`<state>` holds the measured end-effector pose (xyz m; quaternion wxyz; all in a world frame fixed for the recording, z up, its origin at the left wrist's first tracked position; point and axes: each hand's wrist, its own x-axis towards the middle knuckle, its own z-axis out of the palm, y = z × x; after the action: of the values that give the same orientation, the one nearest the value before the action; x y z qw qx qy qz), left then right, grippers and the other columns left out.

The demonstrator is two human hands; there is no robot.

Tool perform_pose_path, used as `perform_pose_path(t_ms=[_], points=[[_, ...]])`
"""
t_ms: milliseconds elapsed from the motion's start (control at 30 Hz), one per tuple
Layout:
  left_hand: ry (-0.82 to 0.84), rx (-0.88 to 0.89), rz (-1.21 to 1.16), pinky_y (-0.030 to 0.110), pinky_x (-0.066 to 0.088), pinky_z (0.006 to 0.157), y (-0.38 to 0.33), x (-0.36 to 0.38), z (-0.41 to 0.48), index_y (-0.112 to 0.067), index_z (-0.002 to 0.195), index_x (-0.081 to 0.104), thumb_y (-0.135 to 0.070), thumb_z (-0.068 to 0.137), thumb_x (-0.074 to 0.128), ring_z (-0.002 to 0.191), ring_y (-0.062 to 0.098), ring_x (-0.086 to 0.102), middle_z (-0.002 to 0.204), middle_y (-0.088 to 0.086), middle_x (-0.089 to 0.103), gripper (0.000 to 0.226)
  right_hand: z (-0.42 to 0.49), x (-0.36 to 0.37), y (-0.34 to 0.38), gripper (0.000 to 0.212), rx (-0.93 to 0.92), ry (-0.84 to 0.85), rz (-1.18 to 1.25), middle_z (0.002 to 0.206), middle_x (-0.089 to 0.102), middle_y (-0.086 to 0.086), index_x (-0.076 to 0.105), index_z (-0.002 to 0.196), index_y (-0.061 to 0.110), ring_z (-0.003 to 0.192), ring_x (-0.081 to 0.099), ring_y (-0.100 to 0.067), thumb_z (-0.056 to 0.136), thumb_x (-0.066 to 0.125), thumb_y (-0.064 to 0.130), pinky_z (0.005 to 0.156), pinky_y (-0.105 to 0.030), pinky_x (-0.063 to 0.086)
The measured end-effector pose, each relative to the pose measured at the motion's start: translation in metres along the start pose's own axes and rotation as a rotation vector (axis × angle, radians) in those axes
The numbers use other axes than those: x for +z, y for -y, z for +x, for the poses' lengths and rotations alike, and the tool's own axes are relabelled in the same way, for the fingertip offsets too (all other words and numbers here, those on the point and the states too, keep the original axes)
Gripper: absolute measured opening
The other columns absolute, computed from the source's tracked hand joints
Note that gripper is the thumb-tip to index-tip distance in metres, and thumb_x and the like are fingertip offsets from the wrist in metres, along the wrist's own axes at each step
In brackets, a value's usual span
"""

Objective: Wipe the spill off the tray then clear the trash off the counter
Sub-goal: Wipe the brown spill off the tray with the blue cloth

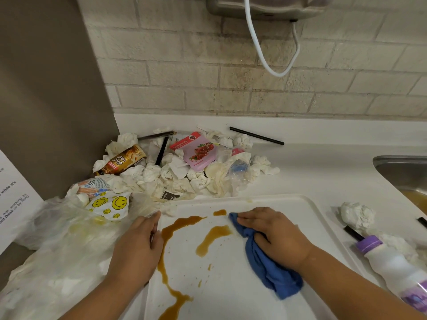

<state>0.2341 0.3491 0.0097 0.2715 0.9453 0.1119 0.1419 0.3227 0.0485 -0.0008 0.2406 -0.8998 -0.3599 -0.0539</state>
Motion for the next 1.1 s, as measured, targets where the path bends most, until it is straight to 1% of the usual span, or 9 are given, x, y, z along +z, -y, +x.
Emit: perform_pose_path(t_ms=[67,133,267,433,567,700,767,967,1100], points=[[-0.001,-0.002,0.004,0.024,0.038,0.069,0.0,0.0,0.0,-0.018,0.135,0.051,-0.017,0.091,0.053,0.072,0.009,0.045,0.095,-0.004,0.049,0.045,0.003,0.005,0.003,0.045,0.093,-0.106,-0.106,0.123,0.062,0.013,0.065,0.119,0.026,0.111,0.052,-0.007,0.079,0.048,0.017,0.096,-0.03,0.047],[-0.003,-0.002,0.007,0.025,0.038,0.069,0.0,0.0,0.0,-0.018,0.135,0.051,-0.017,0.091,0.053,0.073,0.01,0.046,0.096,-0.004,0.049,0.045,0.004,0.013,0.013,0.048,0.11,-0.084,-0.155,0.125,0.061,0.014,0.064,0.121,0.028,0.11,0.056,-0.012,0.078,0.046,0.019,0.089,-0.038,0.051],[-0.001,0.002,0.005,0.026,0.037,0.067,-0.001,-0.001,0.0,-0.018,0.134,0.052,-0.017,0.09,0.053,0.073,0.01,0.046,0.092,-0.006,0.047,0.044,-0.005,0.005,0.013,0.045,-0.035,0.072,-0.013,0.132,0.053,0.017,0.06,0.127,0.027,0.117,0.045,0.0,0.086,0.043,0.022,0.103,-0.018,0.035],[-0.003,0.003,-0.004,0.024,0.037,0.068,0.0,-0.001,0.0,-0.018,0.135,0.052,-0.017,0.09,0.054,0.072,0.009,0.046,0.092,-0.007,0.046,0.045,-0.007,0.002,0.007,0.046,0.144,-0.092,-0.103,0.125,0.06,0.013,0.064,0.121,0.029,0.111,0.054,-0.01,0.079,0.051,0.017,0.092,-0.037,0.05],[-0.003,0.004,-0.016,0.023,0.037,0.065,0.0,-0.001,0.0,-0.018,0.134,0.052,-0.015,0.089,0.055,0.069,0.007,0.047,0.089,-0.007,0.048,0.045,-0.011,-0.008,0.014,0.043,-0.011,0.054,-0.036,0.127,0.057,0.014,0.063,0.122,0.028,0.113,0.048,-0.004,0.084,0.045,0.02,0.099,-0.024,0.04],[-0.001,0.0,-0.007,0.024,0.038,0.065,0.0,-0.001,0.0,-0.019,0.135,0.052,-0.016,0.089,0.055,0.07,0.008,0.049,0.09,-0.007,0.049,0.046,-0.019,-0.01,0.007,0.043,0.168,-0.069,0.012,0.125,0.054,0.012,0.063,0.122,0.033,0.112,0.049,-0.009,0.085,0.041,0.03,0.098,-0.034,0.045],[-0.002,0.002,-0.005,0.023,0.038,0.066,-0.001,-0.002,0.0,-0.018,0.135,0.052,-0.016,0.09,0.055,0.071,0.009,0.049,0.091,-0.007,0.05,0.045,-0.017,-0.015,0.013,0.035,0.235,-0.049,0.052,0.118,0.052,0.013,0.065,0.118,0.03,0.11,0.049,-0.01,0.089,0.049,0.021,0.098,-0.032,0.043],[-0.001,-0.01,-0.014,0.024,0.038,0.067,-0.002,-0.002,0.0,-0.019,0.135,0.051,-0.017,0.09,0.054,0.072,0.01,0.05,0.091,-0.007,0.049,0.045,0.001,-0.085,0.027,0.027,0.436,-0.219,0.107,0.097,0.051,0.01,0.072,0.097,0.026,0.087,0.052,0.002,0.08,0.065,0.006,0.077,-0.001,0.033],[0.004,-0.004,-0.011,0.025,0.039,0.066,-0.001,-0.002,0.0,-0.019,0.135,0.052,-0.017,0.09,0.054,0.07,0.01,0.049,0.091,-0.006,0.05,0.045,0.006,-0.119,0.036,0.022,0.497,-0.396,0.061,0.103,0.047,0.012,0.068,0.094,0.031,0.088,0.052,-0.004,0.083,0.064,0.012,0.078,-0.013,0.037]])
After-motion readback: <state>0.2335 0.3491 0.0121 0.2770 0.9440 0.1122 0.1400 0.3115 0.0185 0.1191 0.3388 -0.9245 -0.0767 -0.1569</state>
